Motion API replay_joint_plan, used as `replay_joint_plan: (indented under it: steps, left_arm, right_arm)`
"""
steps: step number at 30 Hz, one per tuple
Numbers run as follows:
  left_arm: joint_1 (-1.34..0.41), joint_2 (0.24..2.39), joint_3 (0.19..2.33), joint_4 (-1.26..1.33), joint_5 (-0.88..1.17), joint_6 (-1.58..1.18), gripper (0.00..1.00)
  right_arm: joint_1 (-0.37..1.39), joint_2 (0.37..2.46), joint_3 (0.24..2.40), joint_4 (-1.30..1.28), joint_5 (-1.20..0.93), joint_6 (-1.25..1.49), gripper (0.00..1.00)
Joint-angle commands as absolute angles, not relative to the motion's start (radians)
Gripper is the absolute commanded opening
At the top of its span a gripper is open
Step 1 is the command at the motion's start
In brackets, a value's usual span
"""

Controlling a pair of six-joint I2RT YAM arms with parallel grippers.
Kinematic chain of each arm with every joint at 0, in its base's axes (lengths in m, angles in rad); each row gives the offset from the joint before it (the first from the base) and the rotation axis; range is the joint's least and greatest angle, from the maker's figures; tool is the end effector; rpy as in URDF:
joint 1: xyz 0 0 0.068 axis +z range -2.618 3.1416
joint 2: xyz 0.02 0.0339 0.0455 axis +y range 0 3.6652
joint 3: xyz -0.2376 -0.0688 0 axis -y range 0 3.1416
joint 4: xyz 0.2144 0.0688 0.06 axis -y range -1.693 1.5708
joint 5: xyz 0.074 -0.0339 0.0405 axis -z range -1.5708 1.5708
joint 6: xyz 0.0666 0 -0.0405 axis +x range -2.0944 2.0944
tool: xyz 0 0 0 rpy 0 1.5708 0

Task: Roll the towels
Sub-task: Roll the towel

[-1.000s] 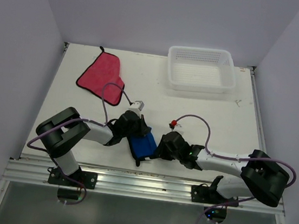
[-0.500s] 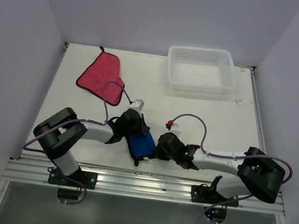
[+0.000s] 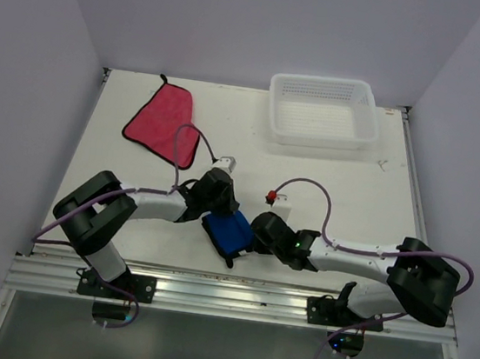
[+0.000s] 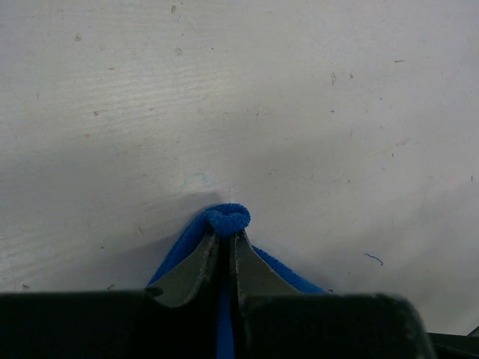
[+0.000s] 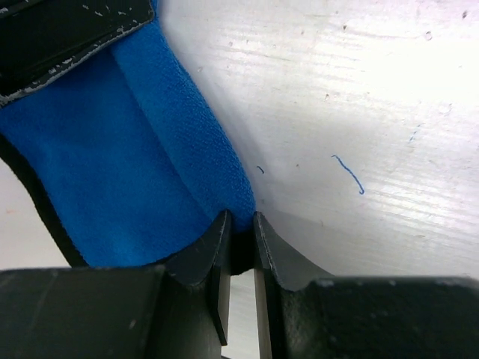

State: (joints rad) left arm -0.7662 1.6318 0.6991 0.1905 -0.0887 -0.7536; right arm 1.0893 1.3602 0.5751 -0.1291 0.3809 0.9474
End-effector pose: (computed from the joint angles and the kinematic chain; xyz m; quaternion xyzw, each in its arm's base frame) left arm 0.2302 -0.2134 0.1193 -0.0121 0.9146 -0.2476 0.3195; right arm 0.1365 0.2077 0.1291 -0.0050 0.9315 0.1755 0.3187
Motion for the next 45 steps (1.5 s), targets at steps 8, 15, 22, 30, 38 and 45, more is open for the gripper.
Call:
replay_joint_plan:
  steps: [8,15,22,30,38,45]
  left_arm:
    - [-0.73,1.606,0.773,0.057,-0.207,-0.693,0.09]
    - [-0.726,1.577,0.77,0.035,-0.215,-0.701,0.09]
    - [-0.724,1.54,0.753,0.014,-0.204,-0.716,0.13]
    - [-0.718,1.447,0.791,-0.092,-0.192,-0.719,0.37]
    - [-0.718,1.394,0.871,-0.138,-0.144,-0.713,0.43]
    - [-0.727,1.463,0.931,-0.118,-0.009,-0.723,0.45]
  right_arm:
    - [1.16,1.336,0.595,-0.281,0.52,0.851,0.0]
    - [1.249,1.35,0.636,-0.319,0.632,0.815,0.0]
    - [1.287,1.382,0.657,-0.356,0.673,0.808,0.0]
    - [1.287,1.393,0.66,-0.35,0.67,0.815,0.0]
    - [1.287,1.404,0.655,-0.331,0.669,0.833,0.0]
    - [1.287,1.399,0.649,-0.318,0.673,0.839,0.0]
